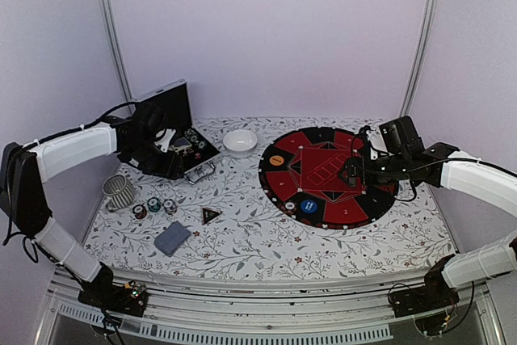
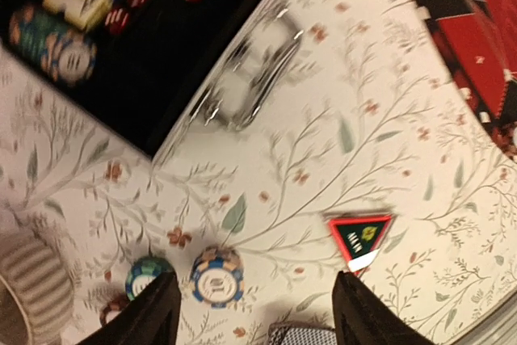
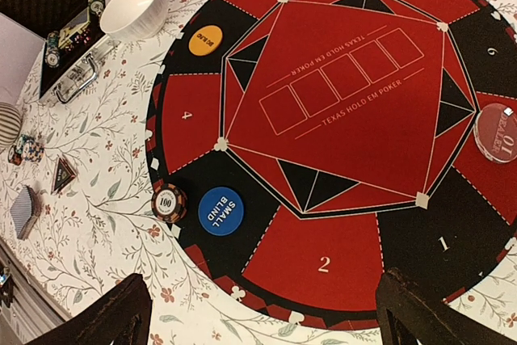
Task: Distribute texas hold em gaming equipment
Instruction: Place the poker chip in the small blind area.
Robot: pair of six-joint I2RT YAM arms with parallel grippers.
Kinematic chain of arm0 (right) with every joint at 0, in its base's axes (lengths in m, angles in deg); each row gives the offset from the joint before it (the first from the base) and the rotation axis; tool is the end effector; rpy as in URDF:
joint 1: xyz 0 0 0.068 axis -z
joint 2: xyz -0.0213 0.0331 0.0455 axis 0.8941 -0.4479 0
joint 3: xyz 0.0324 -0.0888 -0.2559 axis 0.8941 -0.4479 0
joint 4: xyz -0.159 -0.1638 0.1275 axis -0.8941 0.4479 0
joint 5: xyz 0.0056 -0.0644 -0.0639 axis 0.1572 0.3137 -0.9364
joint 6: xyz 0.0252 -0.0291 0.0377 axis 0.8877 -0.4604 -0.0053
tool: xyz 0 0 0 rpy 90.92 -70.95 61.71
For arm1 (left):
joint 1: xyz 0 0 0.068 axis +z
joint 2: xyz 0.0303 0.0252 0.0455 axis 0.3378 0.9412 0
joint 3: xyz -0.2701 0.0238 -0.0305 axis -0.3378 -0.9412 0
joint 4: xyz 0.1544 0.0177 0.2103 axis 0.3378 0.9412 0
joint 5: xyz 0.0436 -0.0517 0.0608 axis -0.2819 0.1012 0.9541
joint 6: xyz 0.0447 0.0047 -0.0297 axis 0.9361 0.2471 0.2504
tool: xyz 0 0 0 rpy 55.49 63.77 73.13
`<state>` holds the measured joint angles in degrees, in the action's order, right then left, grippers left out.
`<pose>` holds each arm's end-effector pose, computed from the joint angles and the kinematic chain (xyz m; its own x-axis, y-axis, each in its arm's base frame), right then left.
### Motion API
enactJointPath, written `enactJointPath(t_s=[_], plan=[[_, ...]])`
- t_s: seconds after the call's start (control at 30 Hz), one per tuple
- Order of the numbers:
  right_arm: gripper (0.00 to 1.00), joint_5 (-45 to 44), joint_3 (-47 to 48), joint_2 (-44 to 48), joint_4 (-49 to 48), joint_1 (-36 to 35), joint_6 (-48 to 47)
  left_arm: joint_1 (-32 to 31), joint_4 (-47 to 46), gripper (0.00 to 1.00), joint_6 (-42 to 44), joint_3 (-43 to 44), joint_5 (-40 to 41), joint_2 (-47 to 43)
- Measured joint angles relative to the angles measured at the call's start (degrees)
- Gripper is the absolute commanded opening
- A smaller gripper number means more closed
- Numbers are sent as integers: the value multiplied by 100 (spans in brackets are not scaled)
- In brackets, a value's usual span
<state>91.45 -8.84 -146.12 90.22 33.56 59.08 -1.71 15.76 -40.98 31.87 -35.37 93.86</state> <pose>0.2251 0.1309 0.2618 -0.7487 -0.0449 -0.6614 -0.2887 0.9202 0.2643 0.2905 -0.1155 0.2578 -0.8589 0.1676 -0.4839 0.2494 0.9622 -0.1095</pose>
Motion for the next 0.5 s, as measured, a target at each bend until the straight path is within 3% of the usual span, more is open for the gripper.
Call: enactJointPath(t_s=[0.17,0.33,0.5], plan=[[99,0,-48,0,-33,0,-52,636,127,58,-348,-861,323,-343],[99,-2,-160,0,-35,22,-101,776,125,55,-675,-1252,680,-977],[99,-2,-184,0,-48,28,-142,979,92,64,-852,-1261,723,-1178]])
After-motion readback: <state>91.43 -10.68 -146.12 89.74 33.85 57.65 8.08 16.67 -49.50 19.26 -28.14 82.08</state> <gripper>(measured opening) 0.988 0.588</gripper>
